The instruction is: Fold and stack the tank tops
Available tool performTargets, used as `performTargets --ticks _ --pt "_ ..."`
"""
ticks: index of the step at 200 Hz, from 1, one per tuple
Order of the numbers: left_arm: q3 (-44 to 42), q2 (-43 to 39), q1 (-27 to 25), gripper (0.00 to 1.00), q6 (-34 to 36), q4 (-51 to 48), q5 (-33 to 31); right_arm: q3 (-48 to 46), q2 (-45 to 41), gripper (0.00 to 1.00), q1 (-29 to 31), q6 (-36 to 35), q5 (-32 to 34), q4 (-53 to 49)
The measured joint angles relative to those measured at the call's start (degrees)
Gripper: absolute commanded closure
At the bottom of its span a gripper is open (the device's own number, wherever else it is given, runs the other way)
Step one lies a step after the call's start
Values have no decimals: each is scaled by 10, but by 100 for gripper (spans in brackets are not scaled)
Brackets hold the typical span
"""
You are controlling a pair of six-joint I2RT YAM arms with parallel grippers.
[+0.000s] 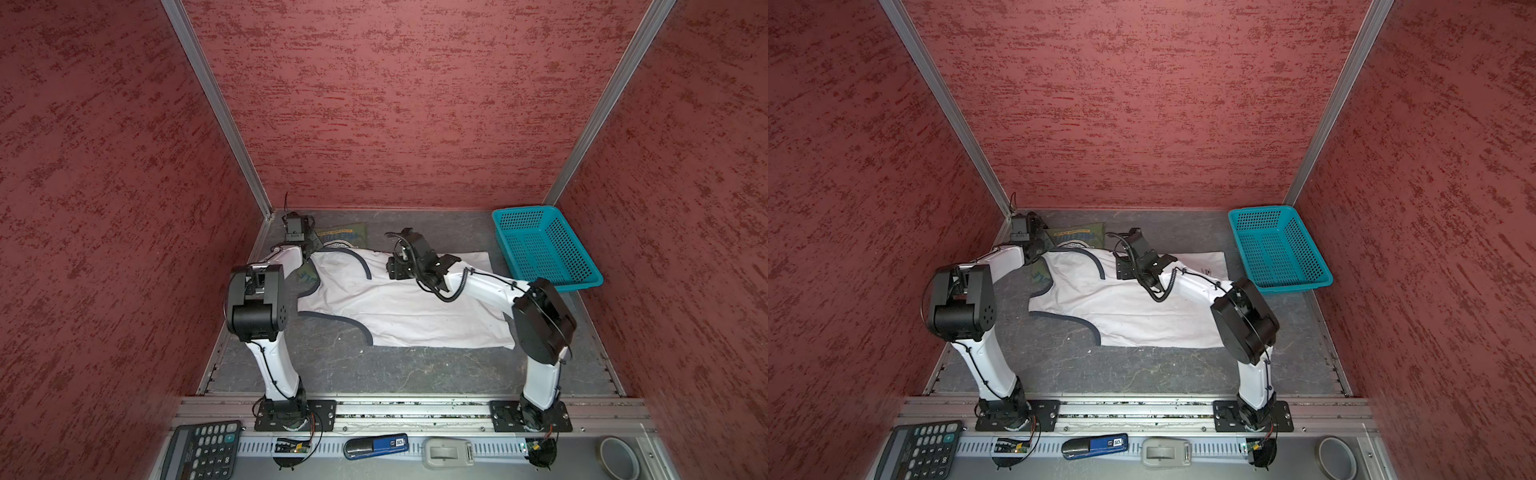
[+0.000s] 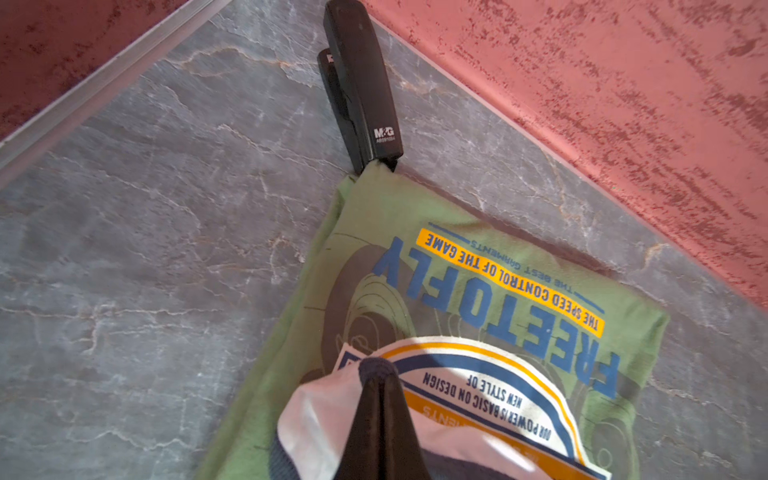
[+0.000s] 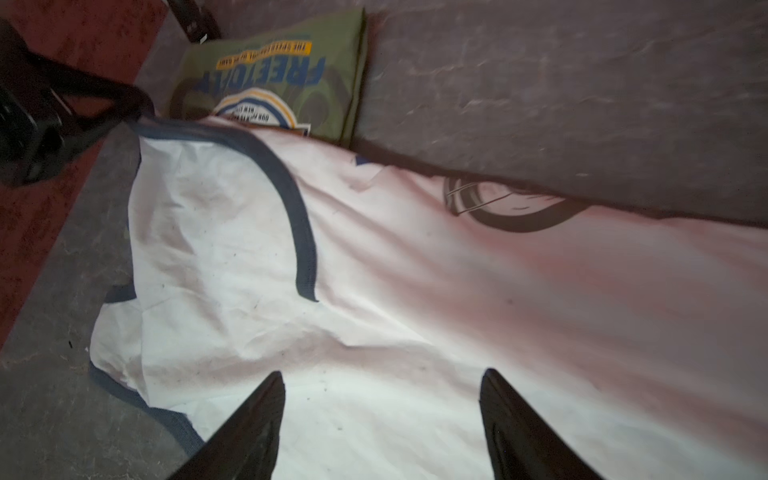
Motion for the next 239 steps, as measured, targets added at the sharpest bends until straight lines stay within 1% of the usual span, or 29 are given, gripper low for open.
performTargets --ticks 27,56,113,124,157,173,191,207,226,239 --pt "-3 0 1 100 -9 6 12 60 74 31 26 -1 -5 -17" --pt "-11 0 7 100 -21 14 29 126 133 36 37 -5 -5 -34" --pt "-14 0 13 100 -30 28 55 235 211 56 38 -15 17 -73" --pt "-15 0 15 100 -32 32 63 250 223 59 38 -18 21 -80" --pt "-28 0 28 100 -44 46 84 270 241 65 38 -23 28 -104" --pt "-36 0 34 100 -51 49 93 270 242 72 38 -25 30 -113" --pt "-43 0 39 100 -57 52 103 271 242 84 38 -26 34 -118" --pt "-49 0 43 100 -63 56 110 271 242 92 38 -27 36 -119" --pt "-50 0 46 100 -67 56 114 269 240 98 39 -28 37 -118" --pt "-50 0 47 100 -67 59 115 256 231 100 39 -28 38 -114"
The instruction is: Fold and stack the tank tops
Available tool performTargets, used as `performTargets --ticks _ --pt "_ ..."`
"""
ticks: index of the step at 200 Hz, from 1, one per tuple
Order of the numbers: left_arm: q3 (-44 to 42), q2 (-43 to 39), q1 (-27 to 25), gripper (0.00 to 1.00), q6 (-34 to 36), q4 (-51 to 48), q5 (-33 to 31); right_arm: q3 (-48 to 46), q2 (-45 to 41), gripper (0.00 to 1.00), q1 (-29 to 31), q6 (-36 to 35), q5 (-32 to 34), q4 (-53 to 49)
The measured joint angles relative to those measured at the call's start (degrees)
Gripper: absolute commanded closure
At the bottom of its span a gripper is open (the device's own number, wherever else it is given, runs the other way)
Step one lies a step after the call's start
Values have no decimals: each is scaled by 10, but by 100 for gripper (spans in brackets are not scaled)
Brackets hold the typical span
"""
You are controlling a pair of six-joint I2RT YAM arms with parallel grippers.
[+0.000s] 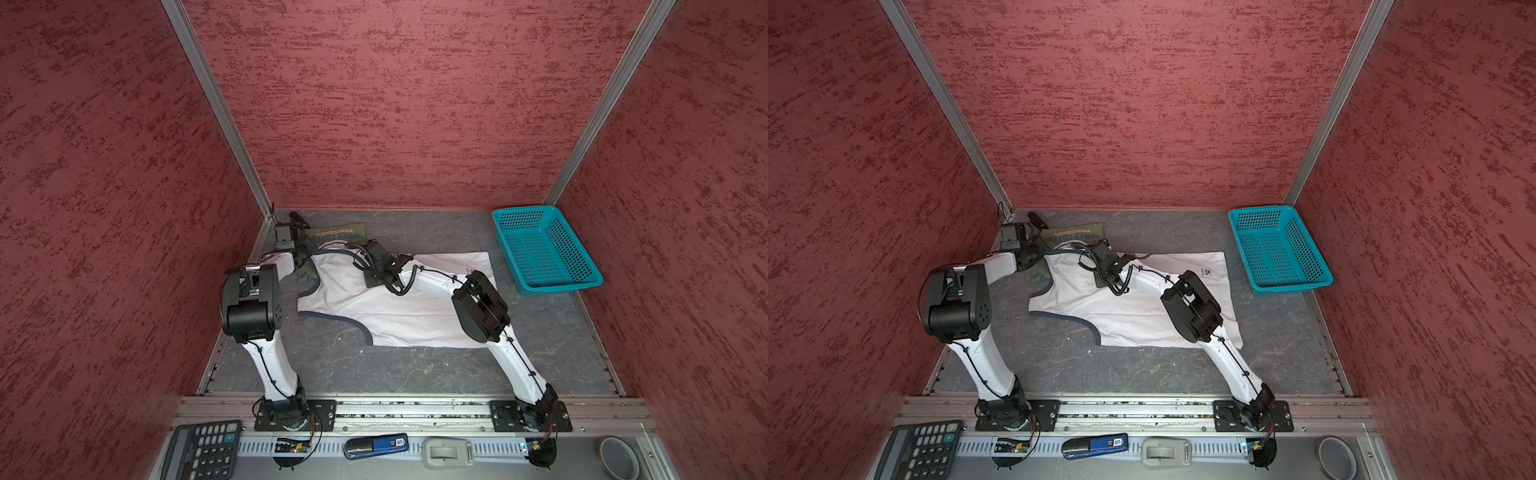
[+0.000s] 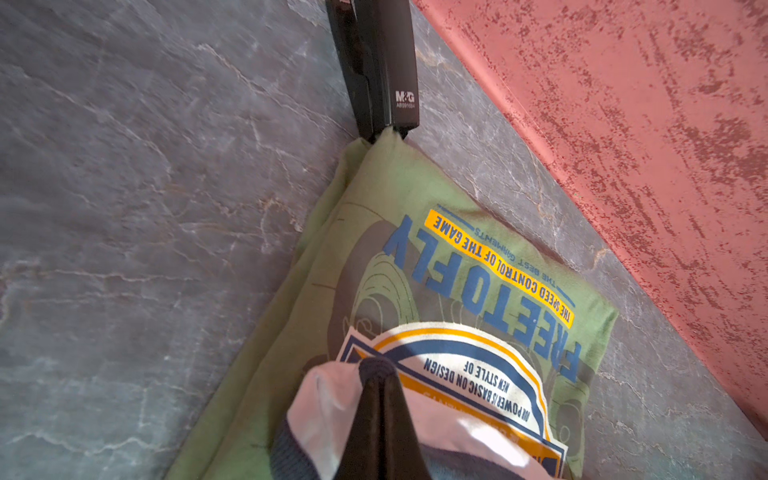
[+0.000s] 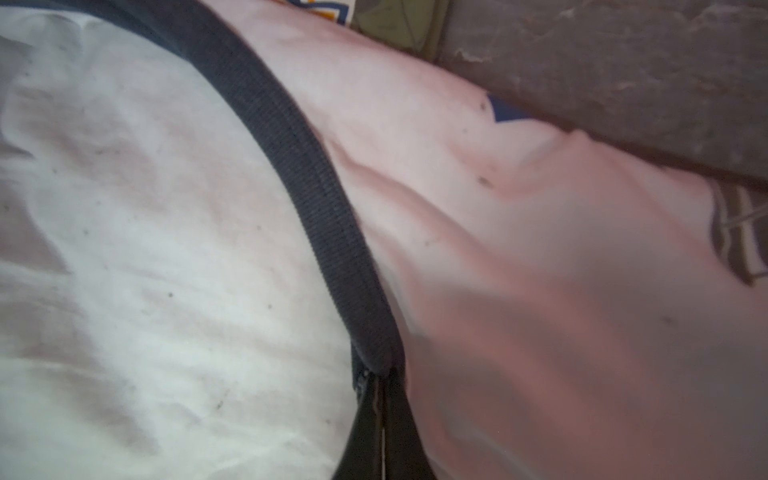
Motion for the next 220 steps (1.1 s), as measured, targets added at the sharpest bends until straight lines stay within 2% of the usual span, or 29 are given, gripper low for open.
performTargets --ticks 62,84,99,123,147,187,205,220 --pt "0 0 1 100 -2 1 5 -83 -80 100 11 0 4 19" --pt "0 0 2 97 -10 -3 5 -94 -88 100 19 1 4 30" --pt "0 0 3 89 -18 -11 4 -100 -88 100 22 2 4 32" --pt "0 0 7 84 -30 -24 1 -102 -84 100 24 3 4 33" --pt "-2 -1 16 67 -47 -33 -4 -102 -80 100 24 4 4 33" --pt "-2 -12 34 55 -57 -49 0 -102 -77 78 24 3 4 33" --pt "-2 -24 38 49 -55 -60 1 -102 -77 61 24 3 4 31" --pt "-3 -44 39 45 -56 -70 -3 -102 -78 54 24 0 4 30"
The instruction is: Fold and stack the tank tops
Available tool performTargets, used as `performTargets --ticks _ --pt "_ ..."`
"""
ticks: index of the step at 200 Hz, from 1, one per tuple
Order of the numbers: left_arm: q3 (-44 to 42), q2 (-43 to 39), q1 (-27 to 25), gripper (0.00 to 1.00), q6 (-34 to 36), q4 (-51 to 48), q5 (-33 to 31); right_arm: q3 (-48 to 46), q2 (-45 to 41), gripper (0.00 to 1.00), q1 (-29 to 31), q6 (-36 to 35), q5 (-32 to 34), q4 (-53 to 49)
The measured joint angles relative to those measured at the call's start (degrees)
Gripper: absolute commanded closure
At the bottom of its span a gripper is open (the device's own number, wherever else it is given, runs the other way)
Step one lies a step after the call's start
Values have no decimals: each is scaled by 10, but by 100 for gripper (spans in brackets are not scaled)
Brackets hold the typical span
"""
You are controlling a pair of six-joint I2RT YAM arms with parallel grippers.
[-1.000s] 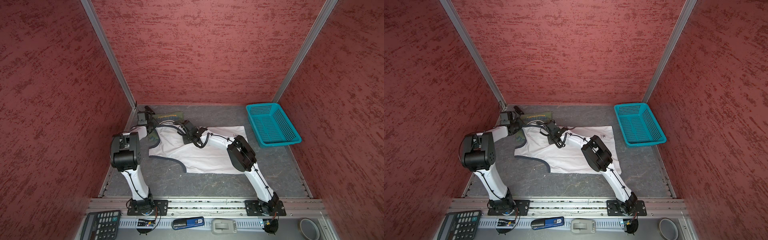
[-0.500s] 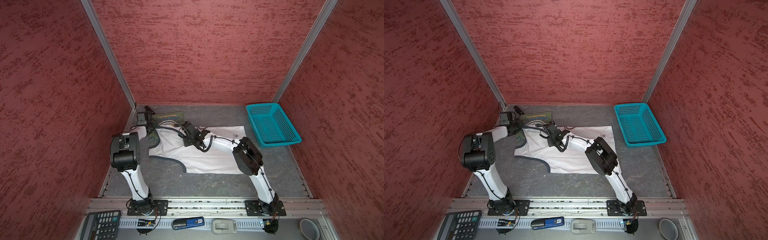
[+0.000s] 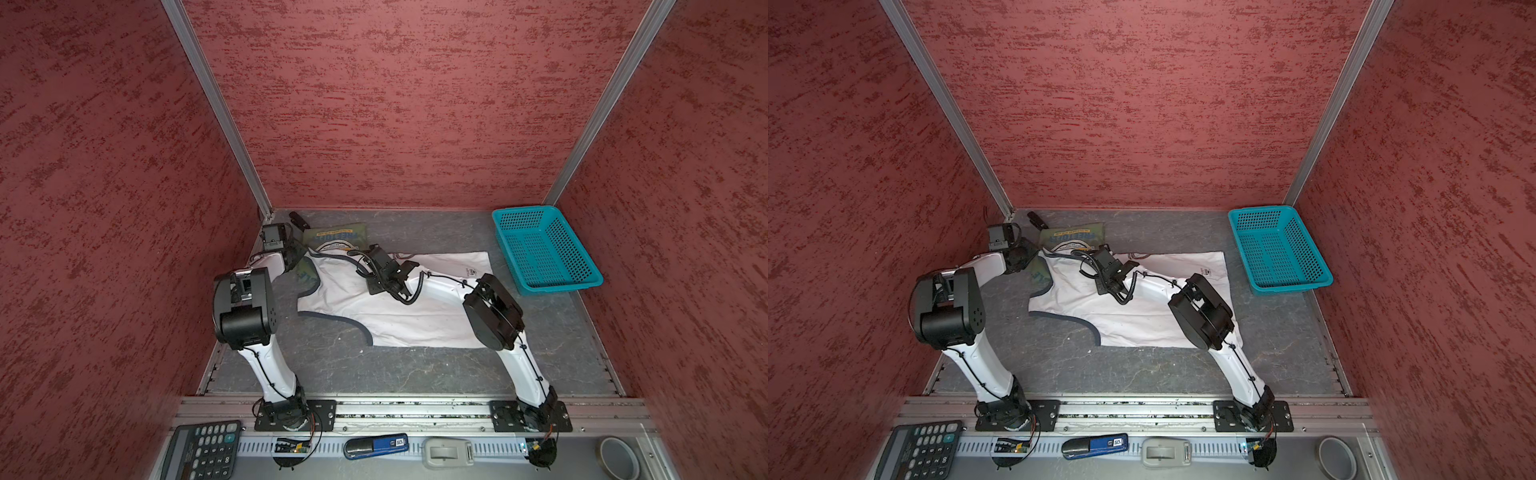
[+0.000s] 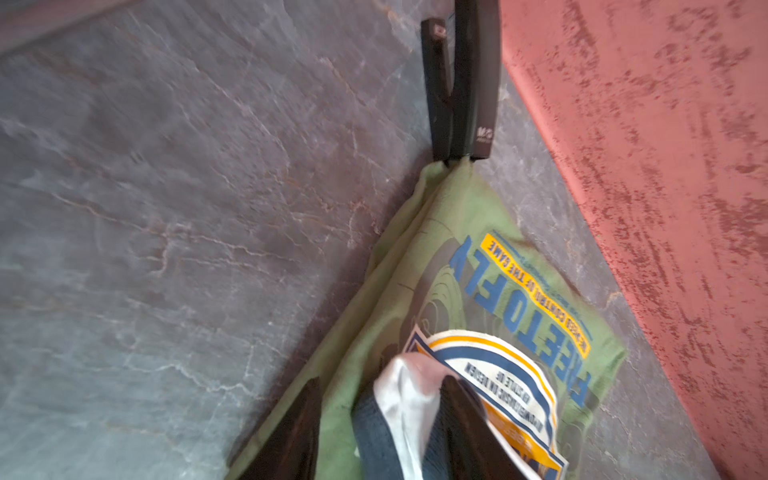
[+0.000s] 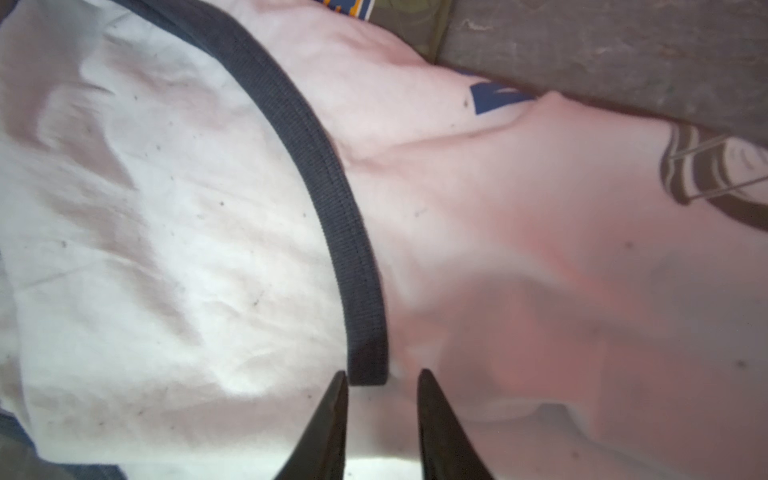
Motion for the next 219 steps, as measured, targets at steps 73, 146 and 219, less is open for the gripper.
performTargets --ticks 73,146,219 --pt "13 -82 -40 54 18 -53 -10 -151 -167 43 -6 7 0 13" --pt "102 48 -67 71 7 -73 62 -361 -345 41 -37 51 23 50" --pt "107 77 -25 75 7 -82 79 -493 -476 40 -66 112 62 2"
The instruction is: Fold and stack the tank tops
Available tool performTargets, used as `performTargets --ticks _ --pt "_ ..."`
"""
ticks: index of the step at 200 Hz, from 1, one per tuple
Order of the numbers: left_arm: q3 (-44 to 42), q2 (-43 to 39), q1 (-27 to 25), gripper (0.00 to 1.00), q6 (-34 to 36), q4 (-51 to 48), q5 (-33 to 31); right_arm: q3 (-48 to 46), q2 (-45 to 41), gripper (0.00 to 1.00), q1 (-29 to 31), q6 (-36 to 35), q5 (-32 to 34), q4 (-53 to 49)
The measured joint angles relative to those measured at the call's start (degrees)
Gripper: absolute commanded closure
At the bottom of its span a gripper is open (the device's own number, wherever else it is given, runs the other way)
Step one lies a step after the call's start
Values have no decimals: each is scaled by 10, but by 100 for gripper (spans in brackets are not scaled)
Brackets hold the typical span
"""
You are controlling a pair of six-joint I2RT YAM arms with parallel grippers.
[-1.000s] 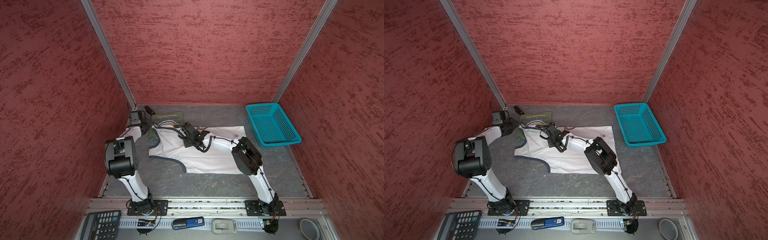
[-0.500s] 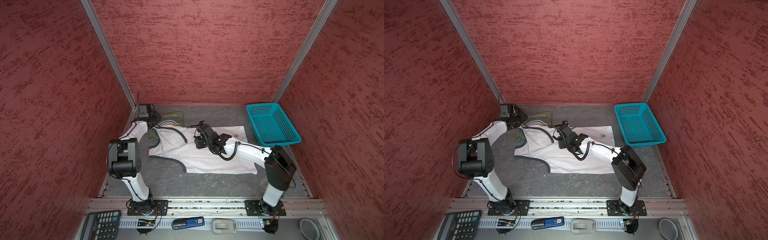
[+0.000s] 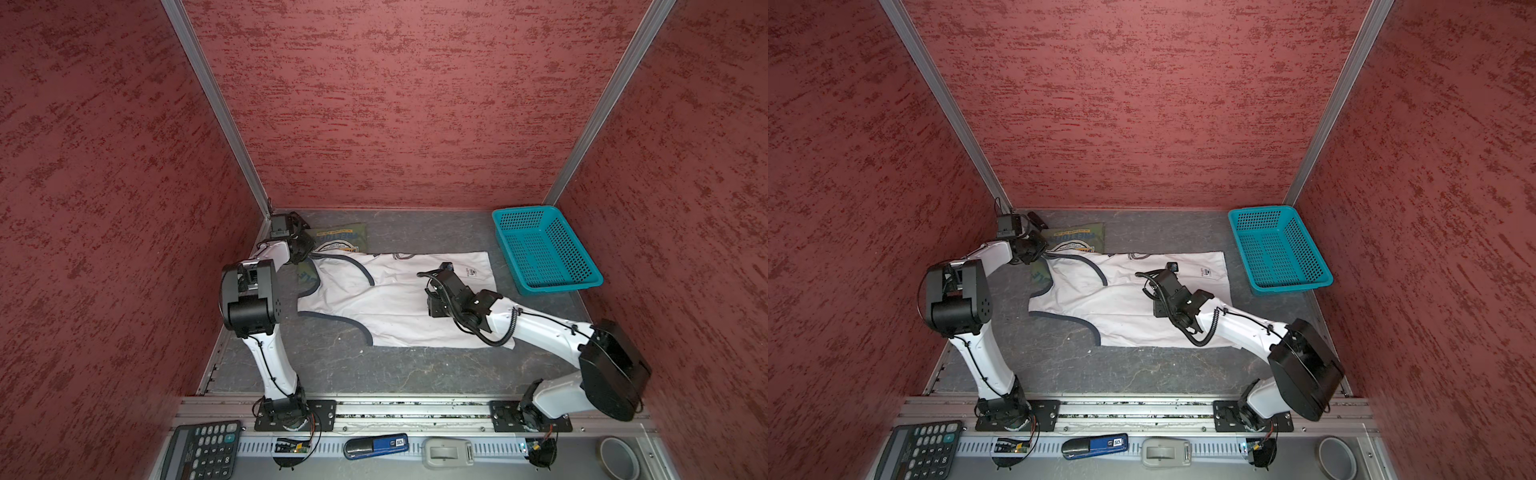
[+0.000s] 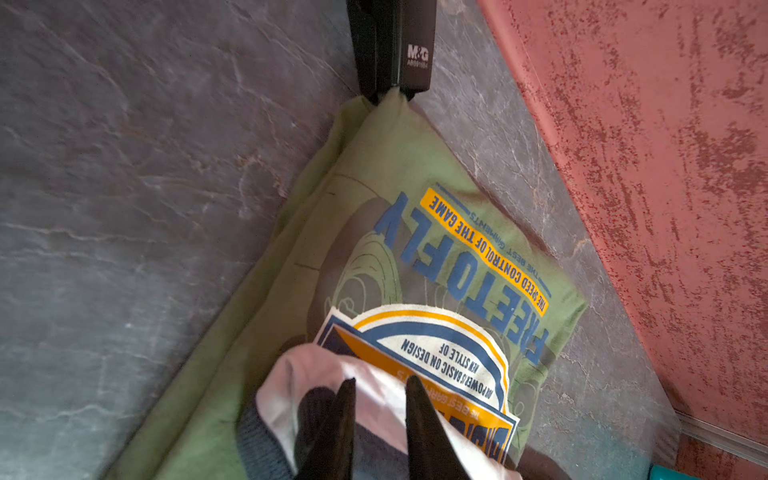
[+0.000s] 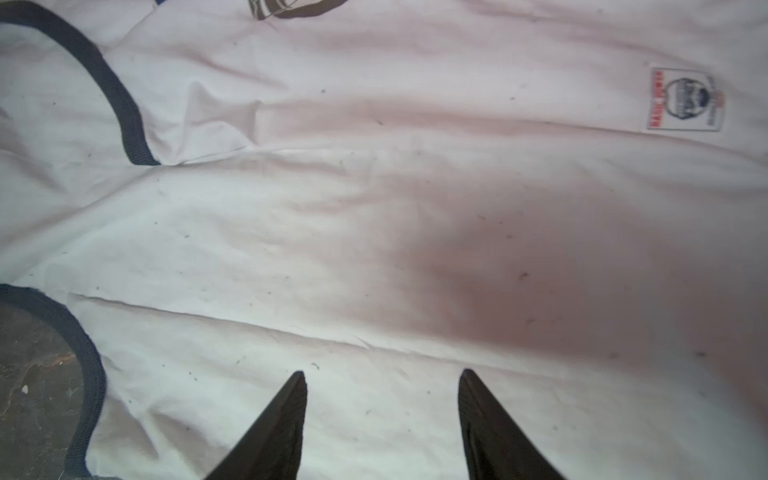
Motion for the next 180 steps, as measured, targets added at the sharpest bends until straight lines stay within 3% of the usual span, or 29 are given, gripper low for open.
performTargets --ticks 23,40,62,96,141,180 --pt "-8 -26 -2 48 11 -12 -7 -25 -56 39 -24 22 9 -26" --pt "-44 -93 -6 41 11 -26 -23 -45 -100 38 -40 43 12 -49" --pt "-126 -238 -28 40 11 -38 -52 -75 -154 38 -62 76 10 -88" --pt "-247 -431 -118 40 6 -67 -66 -121 -234 40 -95 134 3 -165" --pt "-319 -474 -282 41 6 -186 -73 -196 -342 46 -176 188 -36 -221" --pt "-355 -471 -457 41 -54 -216 -74 -252 -397 48 -240 218 -73 -224"
